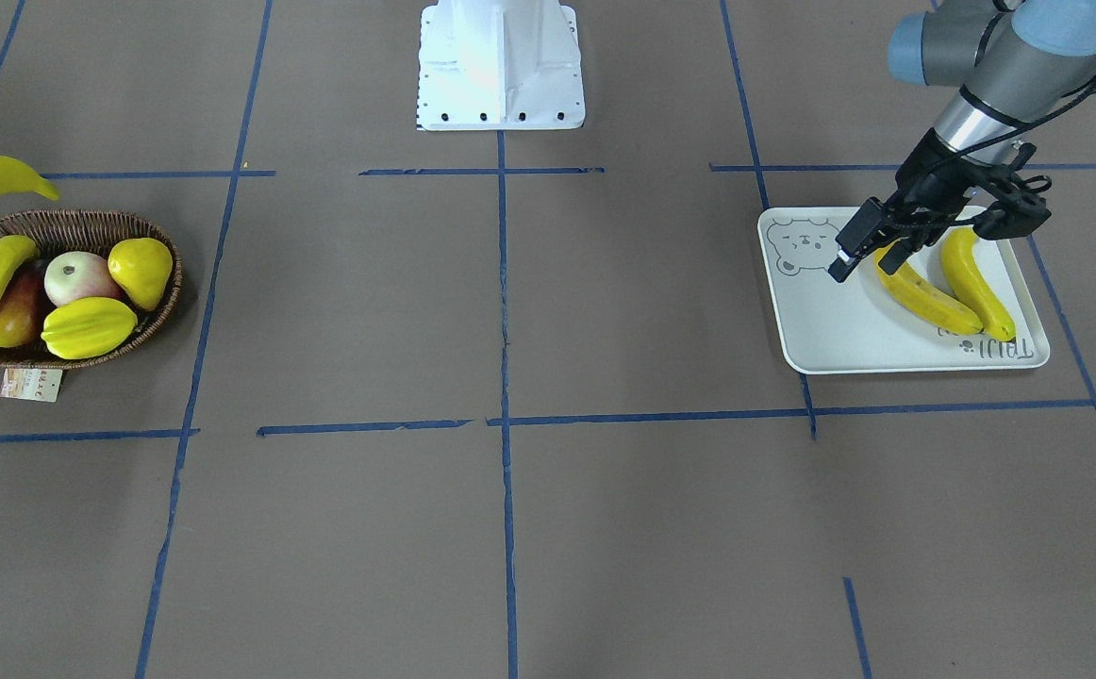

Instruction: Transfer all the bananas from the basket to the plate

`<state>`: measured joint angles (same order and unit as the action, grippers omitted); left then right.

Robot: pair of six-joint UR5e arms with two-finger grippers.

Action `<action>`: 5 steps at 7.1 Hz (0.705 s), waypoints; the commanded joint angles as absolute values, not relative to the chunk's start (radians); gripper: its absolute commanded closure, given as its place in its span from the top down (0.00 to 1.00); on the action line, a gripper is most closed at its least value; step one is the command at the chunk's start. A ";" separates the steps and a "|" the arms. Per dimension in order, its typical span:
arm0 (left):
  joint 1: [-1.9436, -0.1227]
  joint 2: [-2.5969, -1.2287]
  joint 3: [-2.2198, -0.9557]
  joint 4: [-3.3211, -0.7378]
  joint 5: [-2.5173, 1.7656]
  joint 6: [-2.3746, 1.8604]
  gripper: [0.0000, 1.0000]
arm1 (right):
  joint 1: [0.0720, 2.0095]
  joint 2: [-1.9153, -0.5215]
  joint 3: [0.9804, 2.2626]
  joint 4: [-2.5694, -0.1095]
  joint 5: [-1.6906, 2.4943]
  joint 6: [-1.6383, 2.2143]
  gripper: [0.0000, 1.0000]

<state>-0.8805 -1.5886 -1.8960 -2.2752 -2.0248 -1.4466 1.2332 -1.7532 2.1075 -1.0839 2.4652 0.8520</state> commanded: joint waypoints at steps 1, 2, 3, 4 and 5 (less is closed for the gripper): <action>-0.836 -1.632 -1.896 -2.276 -2.020 -1.511 0.99 | 1.090 -1.583 2.065 -1.085 2.421 0.909 0.01; -0.831 -1.670 -1.896 -2.276 -2.025 -1.549 0.99 | 1.022 -1.459 2.002 -1.081 2.389 0.946 0.01; -0.830 -1.721 -1.896 -2.273 -2.026 -1.599 0.99 | 0.968 -1.387 1.973 -1.068 2.384 1.015 0.01; -0.827 -1.756 -1.899 -2.275 -2.026 -1.644 0.99 | 0.928 -1.335 1.976 -1.066 2.350 1.076 0.02; -0.801 -1.794 -1.896 -2.320 -2.026 -1.708 0.99 | 0.857 -1.263 1.974 -1.066 2.263 1.089 0.02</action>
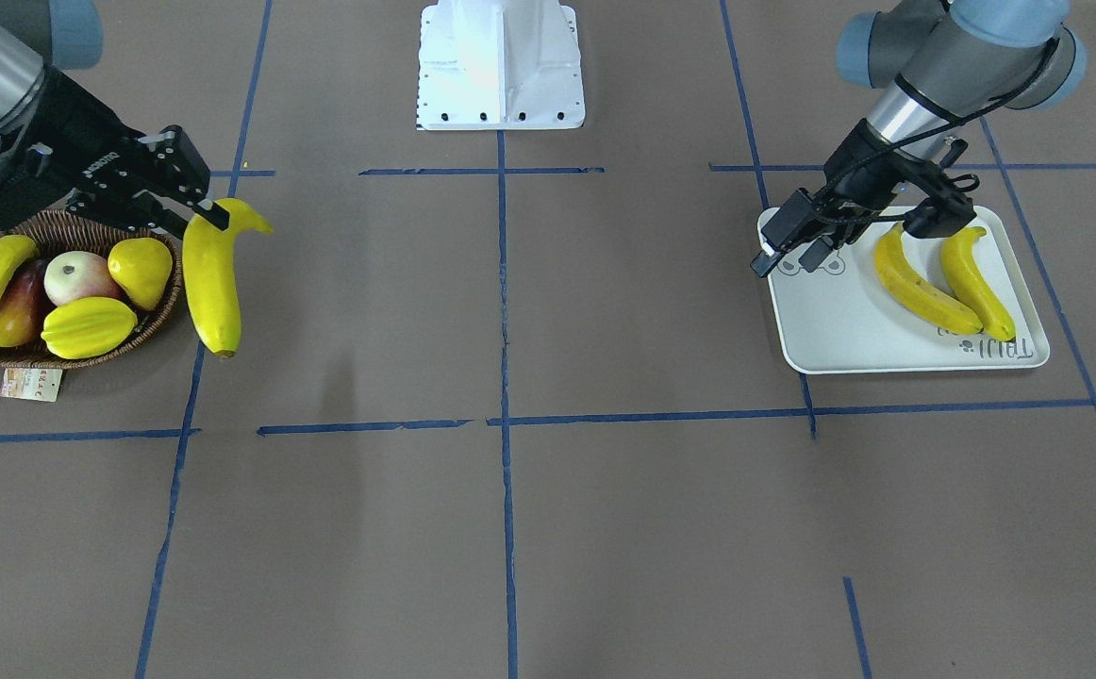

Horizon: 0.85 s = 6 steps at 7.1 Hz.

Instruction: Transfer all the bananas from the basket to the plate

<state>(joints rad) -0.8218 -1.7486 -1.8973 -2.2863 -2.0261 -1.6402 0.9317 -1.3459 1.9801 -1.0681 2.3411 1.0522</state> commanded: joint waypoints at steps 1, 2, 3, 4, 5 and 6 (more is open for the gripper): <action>-0.754 -1.824 -1.893 -2.395 -2.025 -1.783 0.99 | 0.782 -1.203 1.973 -1.066 2.181 1.148 0.02; -0.735 -1.862 -1.888 -2.416 -2.023 -1.796 0.99 | 0.712 -1.143 1.974 -1.066 2.092 1.176 0.02; -0.732 -1.891 -1.888 -2.416 -2.023 -1.798 0.99 | 0.639 -1.115 1.979 -1.065 2.018 1.216 0.02; -0.729 -1.917 -1.887 -2.416 -2.023 -1.802 0.99 | 0.580 -1.091 1.982 -1.065 1.961 1.224 0.02; -0.718 -1.945 -1.882 -2.416 -2.022 -1.805 0.99 | 0.536 -1.065 1.983 -1.065 1.916 1.227 0.01; -0.715 -1.969 -1.882 -2.418 -2.023 -1.809 0.99 | 0.513 -1.062 1.983 -1.065 1.907 1.227 0.01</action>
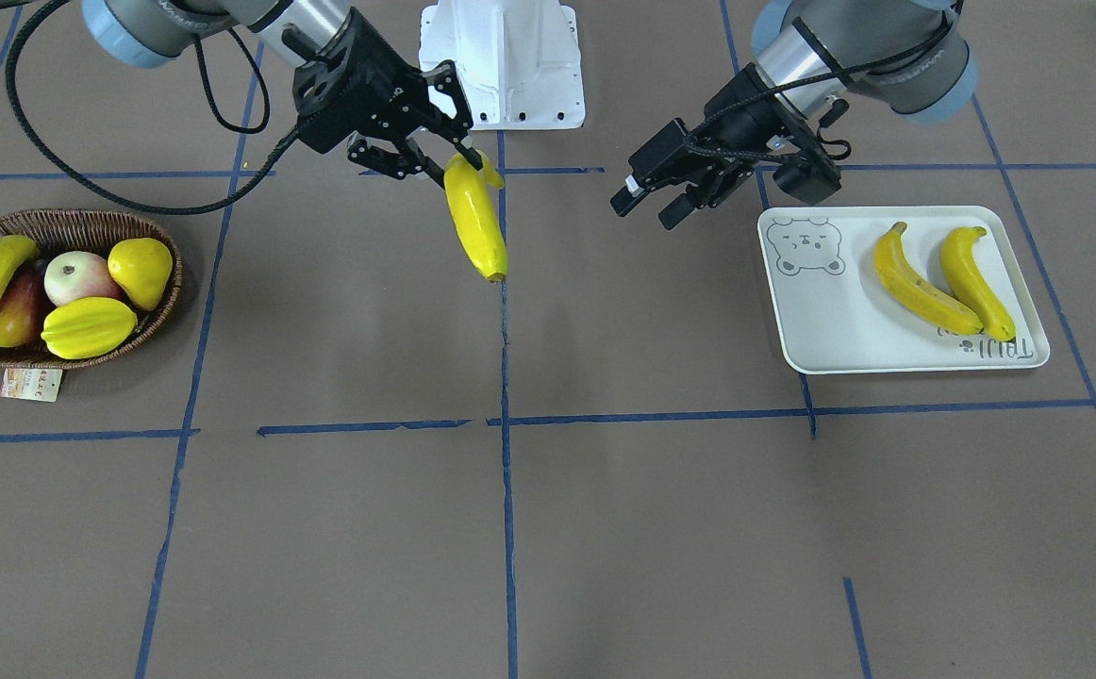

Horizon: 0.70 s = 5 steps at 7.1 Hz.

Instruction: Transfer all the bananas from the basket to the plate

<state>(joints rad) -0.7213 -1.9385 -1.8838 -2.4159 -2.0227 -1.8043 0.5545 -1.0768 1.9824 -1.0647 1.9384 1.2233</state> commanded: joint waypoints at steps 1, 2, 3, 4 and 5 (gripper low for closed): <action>-0.703 -2.000 -1.882 -2.418 -2.025 -1.809 0.98 | 0.503 -1.062 1.985 -1.065 1.904 1.227 0.01; -0.684 -2.020 -1.882 -2.418 -2.023 -1.815 0.97 | 0.493 -1.060 1.990 -1.065 1.902 1.227 0.01; -0.664 -2.029 -1.882 -2.421 -2.023 -1.810 0.93 | 0.485 -1.055 1.990 -1.065 1.902 1.227 0.01; -0.637 -2.042 -1.882 -2.425 -2.019 -1.812 0.93 | 0.483 -1.055 1.993 -1.065 1.902 1.227 0.02; -0.623 -2.052 -1.881 -2.424 -2.017 -1.810 0.94 | 0.482 -1.055 1.999 -1.065 1.902 1.227 0.02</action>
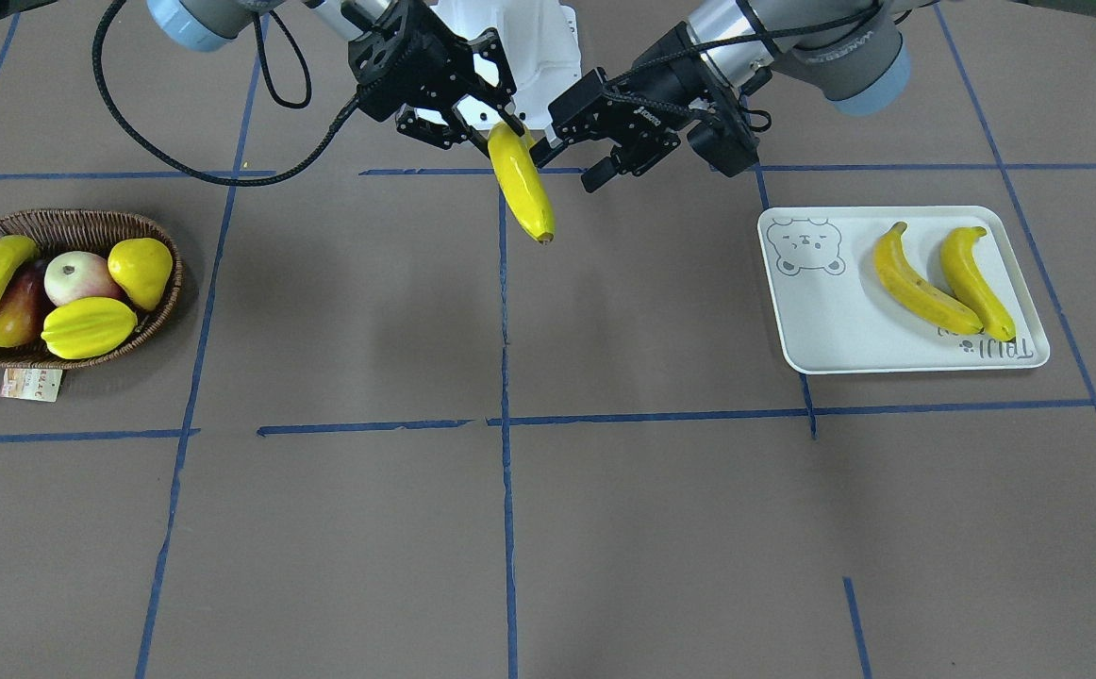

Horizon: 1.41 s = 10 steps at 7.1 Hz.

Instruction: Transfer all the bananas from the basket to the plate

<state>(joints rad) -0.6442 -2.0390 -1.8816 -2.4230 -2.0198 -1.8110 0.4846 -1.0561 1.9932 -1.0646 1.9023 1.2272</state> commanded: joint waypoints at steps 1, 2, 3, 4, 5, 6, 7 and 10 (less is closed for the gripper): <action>-0.609 -2.059 -1.873 -2.425 -2.017 -1.810 0.94 | 0.480 -1.055 1.999 -1.065 1.902 1.227 0.02; -0.609 -2.075 -1.847 -2.425 -2.016 -1.810 0.94 | 0.477 -1.055 2.008 -1.059 1.902 1.227 0.02; -0.609 -2.079 -1.841 -2.425 -2.016 -1.810 0.94 | 0.473 -1.055 2.008 -1.045 1.902 1.229 0.02; -0.609 -2.079 -1.836 -2.425 -2.016 -1.810 0.93 | 0.472 -1.055 2.009 -1.043 1.902 1.229 0.02; -0.609 -2.079 -1.836 -2.425 -2.017 -1.810 0.89 | 0.471 -1.055 2.013 -1.043 1.902 1.229 0.02; -0.609 -2.080 -1.836 -2.425 -2.016 -1.812 0.63 | 0.469 -1.055 2.011 -1.043 1.902 1.229 0.02; -0.600 -2.077 -1.836 -2.425 -2.017 -1.809 0.09 | 0.466 -1.055 2.010 -1.045 1.902 1.229 0.03; -0.589 -2.065 -1.832 -2.427 -2.017 -1.799 0.00 | 0.448 -1.055 2.017 -1.045 1.878 1.232 1.00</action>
